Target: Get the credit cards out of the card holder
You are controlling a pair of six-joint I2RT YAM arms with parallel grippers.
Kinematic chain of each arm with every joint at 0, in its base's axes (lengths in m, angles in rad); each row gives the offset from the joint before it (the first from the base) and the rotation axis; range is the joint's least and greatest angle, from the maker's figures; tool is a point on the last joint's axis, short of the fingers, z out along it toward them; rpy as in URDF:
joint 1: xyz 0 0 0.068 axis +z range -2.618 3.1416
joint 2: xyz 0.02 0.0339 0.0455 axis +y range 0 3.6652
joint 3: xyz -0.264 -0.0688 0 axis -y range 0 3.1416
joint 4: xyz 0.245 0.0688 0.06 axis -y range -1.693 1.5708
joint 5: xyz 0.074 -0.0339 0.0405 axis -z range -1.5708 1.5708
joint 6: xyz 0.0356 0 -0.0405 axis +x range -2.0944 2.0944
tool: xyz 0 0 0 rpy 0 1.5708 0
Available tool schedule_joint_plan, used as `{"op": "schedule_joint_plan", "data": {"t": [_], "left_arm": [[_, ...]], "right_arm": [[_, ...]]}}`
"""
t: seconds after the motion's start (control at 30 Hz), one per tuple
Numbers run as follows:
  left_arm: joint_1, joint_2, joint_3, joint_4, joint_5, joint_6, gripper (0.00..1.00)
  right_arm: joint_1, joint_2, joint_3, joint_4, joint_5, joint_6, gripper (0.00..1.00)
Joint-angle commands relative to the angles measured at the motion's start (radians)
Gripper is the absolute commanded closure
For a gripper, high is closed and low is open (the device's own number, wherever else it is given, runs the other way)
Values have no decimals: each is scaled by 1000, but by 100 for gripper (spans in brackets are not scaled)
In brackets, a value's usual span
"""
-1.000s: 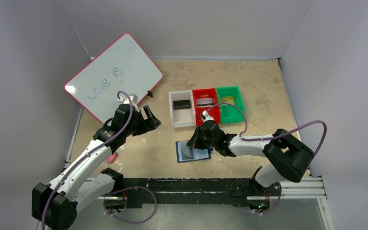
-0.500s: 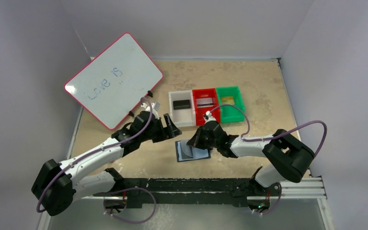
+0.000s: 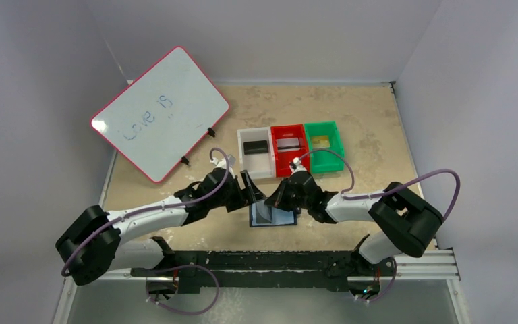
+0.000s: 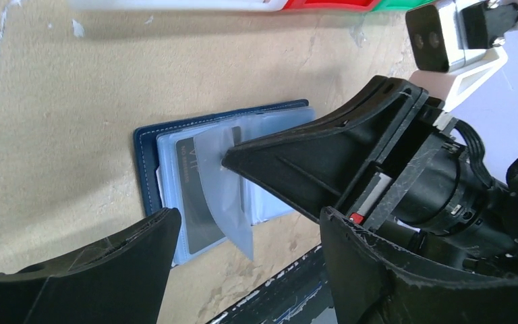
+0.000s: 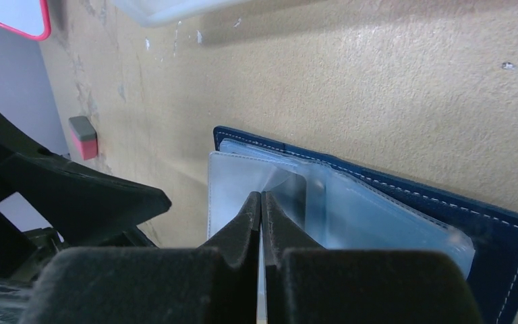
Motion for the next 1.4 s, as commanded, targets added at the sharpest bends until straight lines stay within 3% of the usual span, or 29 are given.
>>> {"op": "schedule_joint_plan", "data": {"t": [0.0, 0.37, 0.6, 0.97, 1.37], "left_arm": [[-25, 12, -45, 143, -55, -97, 25], [-64, 81, -81, 325, -51, -177, 34], [-75, 135, -75, 298, -44, -198, 38], [-79, 68, -41, 131, -138, -177, 32], [-102, 155, -38, 261, -73, -199, 31]], "right_arm": [[-10, -19, -17, 49, -16, 17, 100], [-19, -27, -40, 69, -23, 23, 100], [-23, -23, -56, 99, -36, 36, 100], [-26, -25, -52, 94, -39, 37, 100], [-27, -31, -53, 91, -40, 40, 100]]}}
